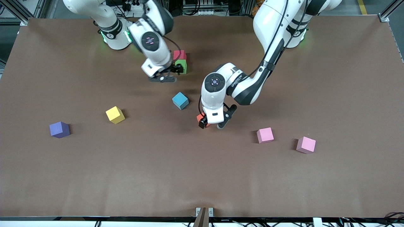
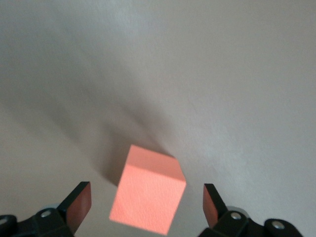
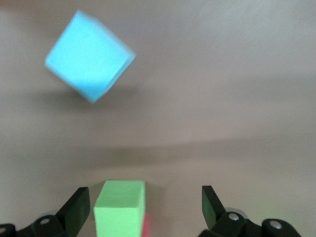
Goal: Arrange blocks into number 1
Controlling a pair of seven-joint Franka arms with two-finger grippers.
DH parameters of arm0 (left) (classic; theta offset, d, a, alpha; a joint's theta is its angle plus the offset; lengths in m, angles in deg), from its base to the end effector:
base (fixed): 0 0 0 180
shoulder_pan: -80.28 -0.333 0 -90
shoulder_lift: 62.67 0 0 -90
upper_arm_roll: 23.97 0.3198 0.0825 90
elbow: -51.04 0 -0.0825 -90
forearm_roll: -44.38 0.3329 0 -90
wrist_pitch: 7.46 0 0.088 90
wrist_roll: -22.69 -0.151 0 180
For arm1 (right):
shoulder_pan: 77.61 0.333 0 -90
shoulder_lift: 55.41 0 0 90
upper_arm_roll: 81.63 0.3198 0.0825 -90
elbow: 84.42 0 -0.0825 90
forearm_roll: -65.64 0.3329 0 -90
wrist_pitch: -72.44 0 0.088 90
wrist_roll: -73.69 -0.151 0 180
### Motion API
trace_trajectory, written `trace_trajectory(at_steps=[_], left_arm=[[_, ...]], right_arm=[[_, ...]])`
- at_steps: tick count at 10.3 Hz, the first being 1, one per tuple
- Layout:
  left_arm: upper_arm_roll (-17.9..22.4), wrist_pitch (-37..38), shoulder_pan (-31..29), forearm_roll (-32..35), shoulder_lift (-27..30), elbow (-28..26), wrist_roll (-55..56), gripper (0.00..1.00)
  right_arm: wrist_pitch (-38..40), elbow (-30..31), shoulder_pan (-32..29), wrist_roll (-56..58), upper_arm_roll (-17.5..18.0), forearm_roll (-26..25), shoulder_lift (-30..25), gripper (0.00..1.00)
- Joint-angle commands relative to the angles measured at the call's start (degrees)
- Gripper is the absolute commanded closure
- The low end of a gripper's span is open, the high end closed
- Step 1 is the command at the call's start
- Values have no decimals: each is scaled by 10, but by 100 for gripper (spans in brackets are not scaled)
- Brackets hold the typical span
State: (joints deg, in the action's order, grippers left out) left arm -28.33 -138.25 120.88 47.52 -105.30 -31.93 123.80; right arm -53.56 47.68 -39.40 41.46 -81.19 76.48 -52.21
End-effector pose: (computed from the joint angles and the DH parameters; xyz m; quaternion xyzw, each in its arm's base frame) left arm 0.5023 -0.4839 0.2443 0.8841 0.4651 0.0100 0.0455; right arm 0.3481 0.2954 0.3068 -0.9941 0.0059 0.1074 0.0118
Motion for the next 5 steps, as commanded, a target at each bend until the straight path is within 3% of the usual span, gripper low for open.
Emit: trace_trajectory(at_steps=[1,5], left_arm=[[4,-46,37,-10,-25,10,69,0],[3,-49,104,-17,-53,28,166,0]], right_arm=[[116,-97,-107,87,10,-67,18,0],[132,-183,-236,185,9,-79,44,0]])
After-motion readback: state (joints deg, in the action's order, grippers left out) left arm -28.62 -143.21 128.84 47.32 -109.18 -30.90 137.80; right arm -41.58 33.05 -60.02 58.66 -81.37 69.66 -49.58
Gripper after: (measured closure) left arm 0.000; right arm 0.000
